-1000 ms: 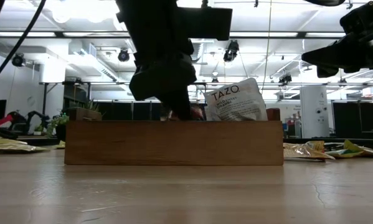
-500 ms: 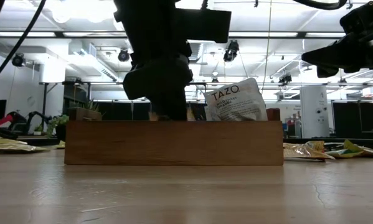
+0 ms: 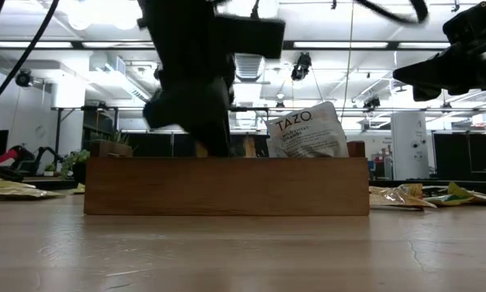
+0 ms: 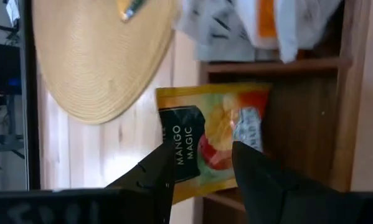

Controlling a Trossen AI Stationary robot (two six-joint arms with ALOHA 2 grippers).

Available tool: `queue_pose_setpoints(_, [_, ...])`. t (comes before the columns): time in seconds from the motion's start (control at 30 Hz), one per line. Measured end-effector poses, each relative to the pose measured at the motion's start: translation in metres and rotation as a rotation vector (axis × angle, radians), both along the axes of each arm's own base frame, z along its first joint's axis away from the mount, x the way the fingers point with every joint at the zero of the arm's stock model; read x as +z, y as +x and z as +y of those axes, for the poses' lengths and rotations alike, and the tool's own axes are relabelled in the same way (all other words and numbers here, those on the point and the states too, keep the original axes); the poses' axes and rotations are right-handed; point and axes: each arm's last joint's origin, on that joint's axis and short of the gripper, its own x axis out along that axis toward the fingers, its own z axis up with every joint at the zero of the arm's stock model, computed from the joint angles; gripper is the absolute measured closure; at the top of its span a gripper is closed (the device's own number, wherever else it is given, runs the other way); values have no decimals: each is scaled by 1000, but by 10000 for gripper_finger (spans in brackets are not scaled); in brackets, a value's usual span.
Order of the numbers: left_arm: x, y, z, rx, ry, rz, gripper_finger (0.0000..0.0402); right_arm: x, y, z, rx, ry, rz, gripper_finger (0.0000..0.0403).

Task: Pick & Place Tea
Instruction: Put the orange tea bag into the middle section of the wooden organizer

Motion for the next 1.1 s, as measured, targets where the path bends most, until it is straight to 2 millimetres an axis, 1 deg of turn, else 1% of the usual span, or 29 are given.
queue_pose_setpoints(0.13, [20, -5, 1, 29, -21, -69, 250, 0, 0, 0, -1, 0, 0, 394])
queue_pose_setpoints(0.33, [40, -16, -5, 48, 0, -165, 250, 0, 0, 0, 0, 0, 0, 394])
queue_pose_setpoints(0.53, [37, -29, -17, 13, 20, -122, 250, 0, 0, 0, -1, 0, 0, 394])
queue_pose_setpoints(0.63, [40, -42, -23, 35, 34, -93, 250, 0, 0, 0, 0, 0, 0, 394])
queue_pose_setpoints(0.73, [44, -56, -27, 95, 39, -89, 250, 0, 0, 0, -1, 0, 0, 394])
queue_pose_setpoints(0.93, [55, -86, -41, 196, 14, -168, 250, 0, 0, 0, 0, 0, 0, 394])
queue_pose_setpoints(1.03, [54, -98, -52, 210, 2, -220, 250, 0, 0, 0, 0, 0, 0, 394])
queue_pose_setpoints(1.1, [50, -108, -60, 196, -11, -206, 250, 0, 0, 0, 0, 0, 0, 394])
